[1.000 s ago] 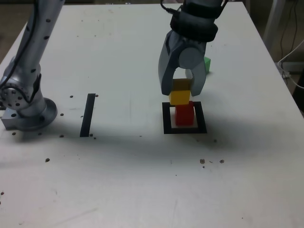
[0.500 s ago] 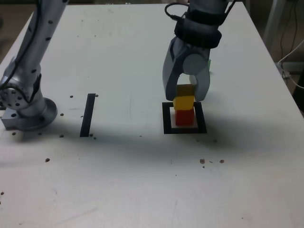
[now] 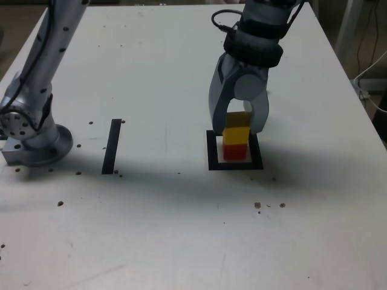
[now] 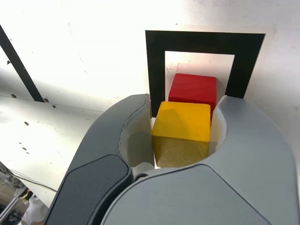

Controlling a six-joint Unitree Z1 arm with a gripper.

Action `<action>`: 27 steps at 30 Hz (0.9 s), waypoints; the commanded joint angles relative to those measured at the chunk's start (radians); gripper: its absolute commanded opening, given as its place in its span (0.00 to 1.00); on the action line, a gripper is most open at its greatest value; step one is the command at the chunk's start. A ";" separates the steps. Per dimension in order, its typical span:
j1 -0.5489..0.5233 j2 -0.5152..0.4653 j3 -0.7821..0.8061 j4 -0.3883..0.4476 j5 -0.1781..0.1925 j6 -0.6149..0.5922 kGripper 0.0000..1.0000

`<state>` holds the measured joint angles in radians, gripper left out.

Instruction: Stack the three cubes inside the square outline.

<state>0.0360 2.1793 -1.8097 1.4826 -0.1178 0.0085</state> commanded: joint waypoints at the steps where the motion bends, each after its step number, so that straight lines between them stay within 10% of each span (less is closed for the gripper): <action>1: -0.002 0.003 0.006 -0.006 -0.003 0.002 0.96; 27: 0.209 -0.069 0.007 -0.003 0.084 0.016 1.00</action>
<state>0.2201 2.1029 -1.7887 1.4784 -0.0374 0.0196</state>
